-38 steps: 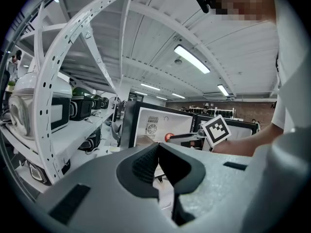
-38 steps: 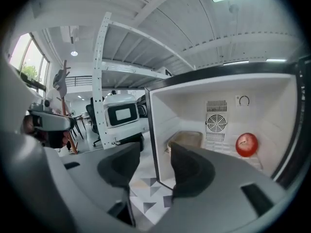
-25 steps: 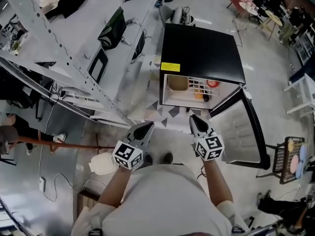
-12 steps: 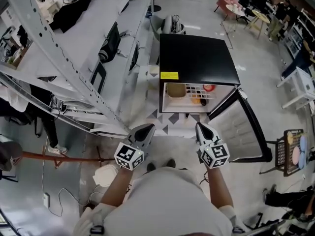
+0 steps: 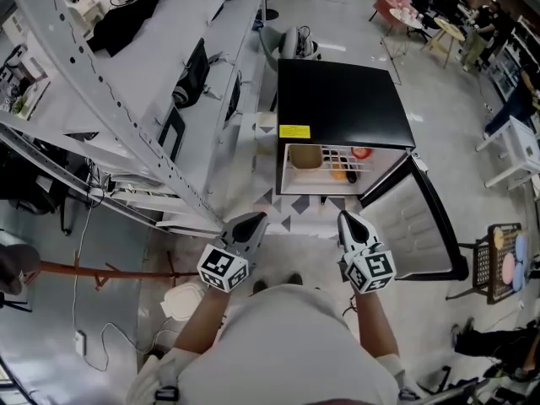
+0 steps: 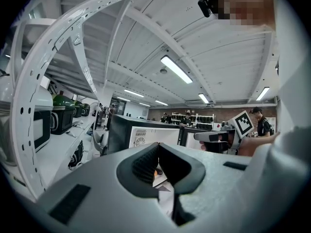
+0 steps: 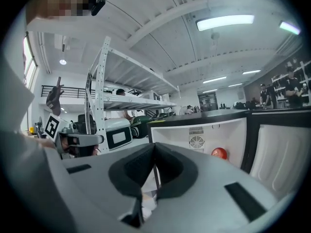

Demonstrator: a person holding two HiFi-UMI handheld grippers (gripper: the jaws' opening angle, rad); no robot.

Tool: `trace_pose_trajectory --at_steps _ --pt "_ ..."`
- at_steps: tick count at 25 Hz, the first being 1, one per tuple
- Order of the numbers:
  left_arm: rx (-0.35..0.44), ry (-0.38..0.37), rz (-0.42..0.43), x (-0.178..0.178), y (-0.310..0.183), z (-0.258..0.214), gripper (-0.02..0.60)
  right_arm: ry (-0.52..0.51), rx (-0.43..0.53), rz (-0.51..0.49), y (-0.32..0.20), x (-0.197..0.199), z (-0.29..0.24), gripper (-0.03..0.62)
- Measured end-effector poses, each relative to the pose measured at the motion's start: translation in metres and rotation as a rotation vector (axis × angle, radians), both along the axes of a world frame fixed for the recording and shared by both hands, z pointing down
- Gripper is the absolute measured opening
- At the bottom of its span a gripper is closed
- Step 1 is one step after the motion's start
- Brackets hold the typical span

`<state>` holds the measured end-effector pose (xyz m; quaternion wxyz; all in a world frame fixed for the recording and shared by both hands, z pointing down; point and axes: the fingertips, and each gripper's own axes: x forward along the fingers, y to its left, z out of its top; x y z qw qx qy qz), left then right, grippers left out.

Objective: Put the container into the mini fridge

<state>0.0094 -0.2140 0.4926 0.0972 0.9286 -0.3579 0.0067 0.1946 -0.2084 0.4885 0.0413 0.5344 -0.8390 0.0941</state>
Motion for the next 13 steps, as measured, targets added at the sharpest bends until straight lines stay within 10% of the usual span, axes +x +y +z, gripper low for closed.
trace_pose_trajectory --at_steps 13 --pt "0.016 0.016 -0.001 0.0038 -0.0085 -0.0064 0.005 -0.006 0.03 0.009 -0.005 0.004 -0.0094 0.006"
